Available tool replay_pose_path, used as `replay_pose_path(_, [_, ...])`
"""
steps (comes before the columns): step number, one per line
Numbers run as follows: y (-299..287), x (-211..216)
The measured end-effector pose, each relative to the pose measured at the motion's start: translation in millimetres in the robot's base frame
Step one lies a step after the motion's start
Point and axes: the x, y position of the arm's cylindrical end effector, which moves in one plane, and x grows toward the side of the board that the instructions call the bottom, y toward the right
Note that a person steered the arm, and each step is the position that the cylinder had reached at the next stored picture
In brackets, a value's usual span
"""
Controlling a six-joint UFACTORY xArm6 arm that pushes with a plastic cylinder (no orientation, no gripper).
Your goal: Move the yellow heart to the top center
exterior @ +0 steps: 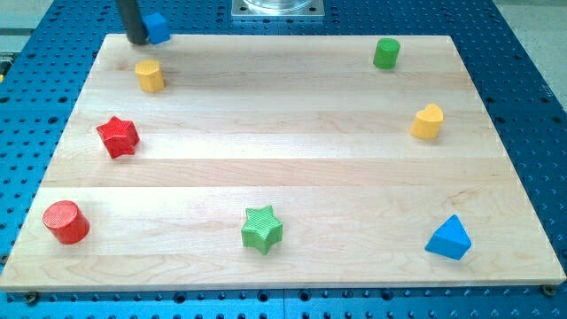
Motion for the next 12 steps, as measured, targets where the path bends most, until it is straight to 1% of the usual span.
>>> replay_pose_path(1, [-12,-1])
replay_pose_path(2, [-12,-1])
replay_pose_path(3, [9,0])
replay_pose_path(4, [27,47])
replay_pose_path(5, [72,99])
replay_pose_path(6, [77,139])
replay_pose_path(7, [43,107])
replay_pose_path(8, [38,78])
replay_pose_path(9, [117,111])
replay_pose_path(10, [248,155])
replay_pose_path(11, [409,159])
replay_pose_path(12, [534,168])
